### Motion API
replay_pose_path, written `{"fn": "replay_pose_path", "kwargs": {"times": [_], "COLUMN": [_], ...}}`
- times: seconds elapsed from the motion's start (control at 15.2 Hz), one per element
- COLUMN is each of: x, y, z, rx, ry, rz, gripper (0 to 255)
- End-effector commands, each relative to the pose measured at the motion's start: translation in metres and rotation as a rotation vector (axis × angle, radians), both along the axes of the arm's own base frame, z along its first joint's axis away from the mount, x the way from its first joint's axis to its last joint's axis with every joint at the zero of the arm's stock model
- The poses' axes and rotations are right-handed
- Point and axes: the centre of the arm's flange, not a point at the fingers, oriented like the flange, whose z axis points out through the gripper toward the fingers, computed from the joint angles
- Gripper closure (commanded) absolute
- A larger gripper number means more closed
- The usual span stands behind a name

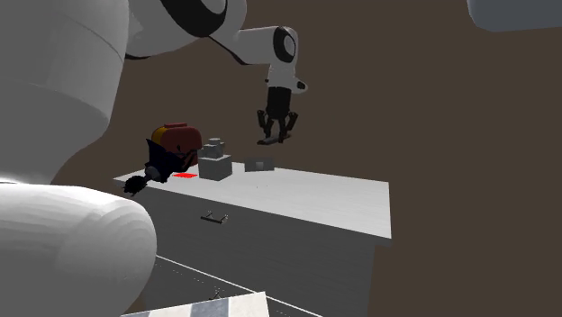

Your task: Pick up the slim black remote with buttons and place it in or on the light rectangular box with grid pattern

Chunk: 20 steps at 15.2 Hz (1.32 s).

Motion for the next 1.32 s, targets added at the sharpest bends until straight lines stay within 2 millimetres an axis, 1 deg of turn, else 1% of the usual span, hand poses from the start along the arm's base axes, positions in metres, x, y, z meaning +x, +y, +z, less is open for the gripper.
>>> {"fn": "replay_pose_path", "kwargs": {"times": [0.0, 0.13, 0.2, 0.79, 0.86, 1.25], "x": [0.008, 0.015, 0.016, 0.016, 0.016, 0.016], "y": [0.026, 0.051, 0.055, 0.055, 0.055, 0.055], "z": [-0.002, -0.003, -0.004, -0.051, -0.061, -0.061], "rx": [0.000, 0.000, 0.000, 0.000, 0.000, 0.000], "ry": [0.000, 0.000, 0.000, 0.000, 0.000, 0.000], "rz": [-0.001, -0.001, -0.001, -0.001, -0.001, -0.001], "gripper": [255, 255, 255, 255, 255, 255]}}
